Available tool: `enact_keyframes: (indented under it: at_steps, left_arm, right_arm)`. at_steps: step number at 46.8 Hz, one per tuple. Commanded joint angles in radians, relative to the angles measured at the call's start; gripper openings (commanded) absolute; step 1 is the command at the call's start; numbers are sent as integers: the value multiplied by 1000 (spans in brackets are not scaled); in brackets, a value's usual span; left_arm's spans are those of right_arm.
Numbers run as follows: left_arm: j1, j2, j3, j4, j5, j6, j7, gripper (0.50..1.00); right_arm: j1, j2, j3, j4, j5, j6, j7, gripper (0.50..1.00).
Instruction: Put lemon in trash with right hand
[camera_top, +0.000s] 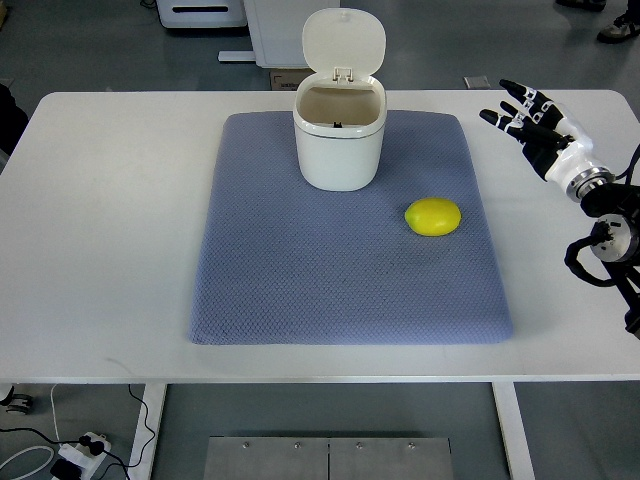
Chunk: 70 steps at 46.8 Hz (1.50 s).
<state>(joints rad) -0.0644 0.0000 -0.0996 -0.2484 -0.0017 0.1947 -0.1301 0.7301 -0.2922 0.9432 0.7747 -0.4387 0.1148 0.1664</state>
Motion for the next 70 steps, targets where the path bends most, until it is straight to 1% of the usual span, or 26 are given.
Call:
enact_keyframes:
  at_steps: [1, 28, 46, 52, 58, 61, 70]
  left_arm:
    - [0, 0, 0, 0, 0, 0, 0, 1000]
    - [0, 0, 0, 0, 0, 0, -2, 1000]
    - [0, 0, 0, 0, 0, 0, 0, 1000]
    - [0, 0, 0, 0, 0, 0, 0, 1000]
    - [0, 0, 0, 0, 0, 0, 0, 1000]
    - [0, 0, 0, 0, 0, 0, 0, 1000]
    - [0, 0, 0, 0, 0, 0, 0, 1000]
  right_arm:
    - [-1, -4, 0, 0, 0, 0, 1, 1000]
    - [-21, -16, -1, 26, 2, 2, 1, 1000]
    - [-126, -39, -4, 153, -20, -1, 7, 998]
    - [-181, -56, -4, 189, -46, -1, 35, 998]
    - [-207, -62, -4, 216, -46, 0, 50, 998]
    - [-212, -65, -4, 218, -48, 0, 59, 998]
    - [-202, -77, -4, 215, -43, 2, 59, 1000]
